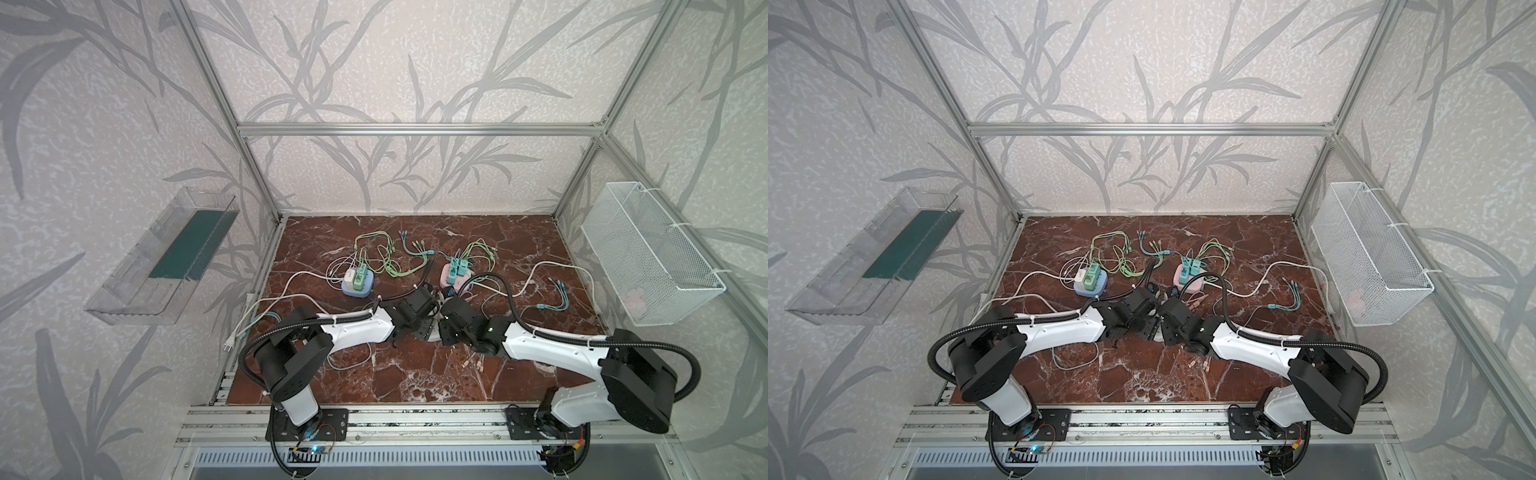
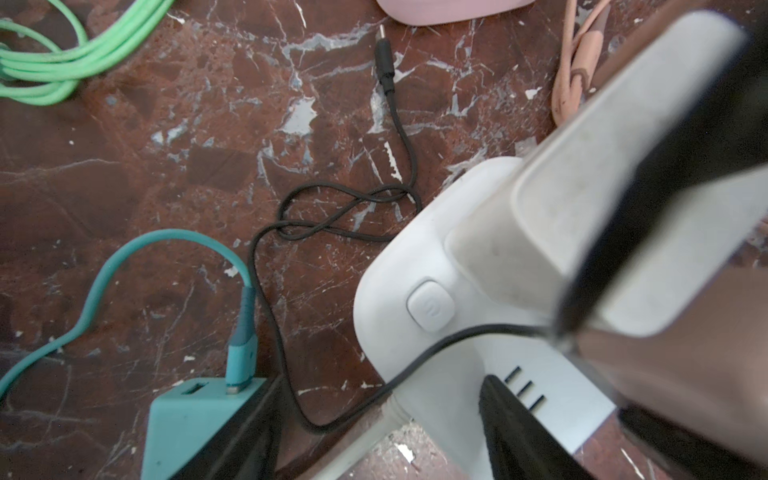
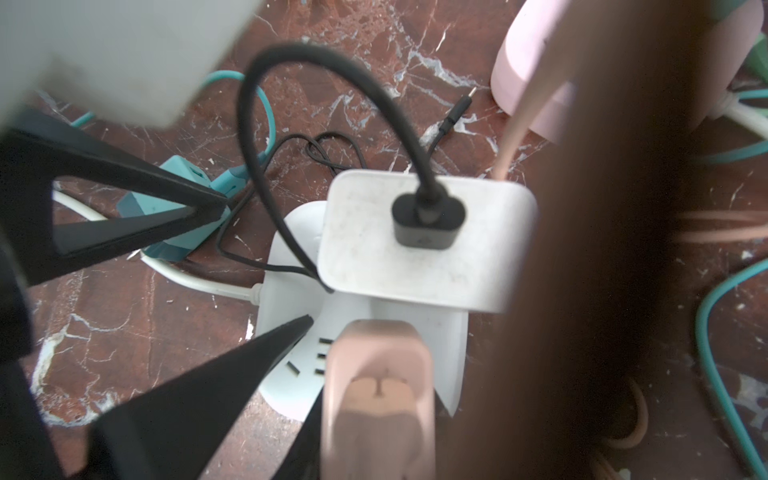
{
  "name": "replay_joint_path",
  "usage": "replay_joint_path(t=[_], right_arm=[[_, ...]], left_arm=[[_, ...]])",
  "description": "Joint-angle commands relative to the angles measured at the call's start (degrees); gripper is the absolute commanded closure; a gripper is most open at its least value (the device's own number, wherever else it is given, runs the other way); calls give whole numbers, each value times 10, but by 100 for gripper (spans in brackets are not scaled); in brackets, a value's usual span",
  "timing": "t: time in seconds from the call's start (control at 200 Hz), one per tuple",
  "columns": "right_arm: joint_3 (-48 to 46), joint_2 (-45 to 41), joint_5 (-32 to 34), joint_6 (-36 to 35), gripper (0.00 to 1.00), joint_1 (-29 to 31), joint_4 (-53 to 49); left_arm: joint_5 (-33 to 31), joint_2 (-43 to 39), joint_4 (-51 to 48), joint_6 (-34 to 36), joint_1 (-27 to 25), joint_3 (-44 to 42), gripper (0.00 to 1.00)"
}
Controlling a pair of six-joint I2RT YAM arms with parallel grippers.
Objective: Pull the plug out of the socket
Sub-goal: 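Close the right gripper around the pink charger in the white strip, then pull the pink charger out of the white strip with the right gripper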
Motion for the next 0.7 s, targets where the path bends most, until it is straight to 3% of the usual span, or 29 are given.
replay_joint_path(t=[0.0, 0.285, 0.695], right_arm=[[-14, -41, 9, 3, 85, -1, 10], [-55, -88, -5, 15, 83, -3, 19], [-115, -145, -82, 43, 82, -20, 28]], left_arm=[[-26, -4, -41, 12, 7, -25, 26], [-20, -8, -38, 19, 7, -29, 26], [-8, -40, -10, 31, 6, -49, 26]])
